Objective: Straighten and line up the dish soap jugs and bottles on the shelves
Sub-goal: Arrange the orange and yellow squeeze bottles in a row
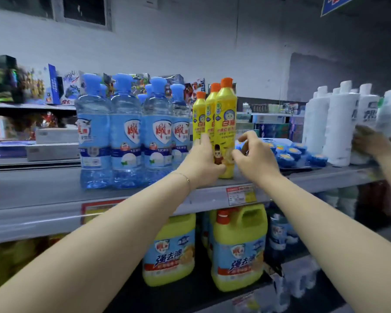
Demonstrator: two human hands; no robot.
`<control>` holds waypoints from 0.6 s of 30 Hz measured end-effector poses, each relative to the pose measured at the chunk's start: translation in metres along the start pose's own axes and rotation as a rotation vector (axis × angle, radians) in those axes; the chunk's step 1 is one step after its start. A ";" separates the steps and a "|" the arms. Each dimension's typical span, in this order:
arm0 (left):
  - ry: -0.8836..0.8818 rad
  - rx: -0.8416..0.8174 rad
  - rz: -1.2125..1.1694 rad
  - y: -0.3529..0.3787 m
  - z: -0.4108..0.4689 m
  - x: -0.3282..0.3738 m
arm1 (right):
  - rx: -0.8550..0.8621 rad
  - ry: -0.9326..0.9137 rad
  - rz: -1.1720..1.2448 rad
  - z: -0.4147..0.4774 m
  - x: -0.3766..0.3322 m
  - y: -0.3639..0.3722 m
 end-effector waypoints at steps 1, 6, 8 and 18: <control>-0.081 0.002 -0.025 0.007 0.009 -0.005 | -0.015 0.047 0.056 0.007 0.017 0.005; -0.370 0.020 -0.162 0.033 0.042 -0.033 | -0.129 0.302 0.414 0.049 0.069 0.045; -0.381 0.039 -0.216 0.039 0.049 -0.038 | -0.241 0.356 0.578 0.059 0.068 0.068; -0.277 -0.052 -0.319 0.059 0.058 -0.040 | -0.393 0.344 1.230 0.063 0.030 0.108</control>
Point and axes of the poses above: each hand's wrist, its own z-axis towards the middle knuckle, its own y-axis out of the palm, x = y × z, the point moved 10 cm from there along z, towards the middle knuckle, and after that the axes turned 7 degrees about -y, right-handed, at the moved point
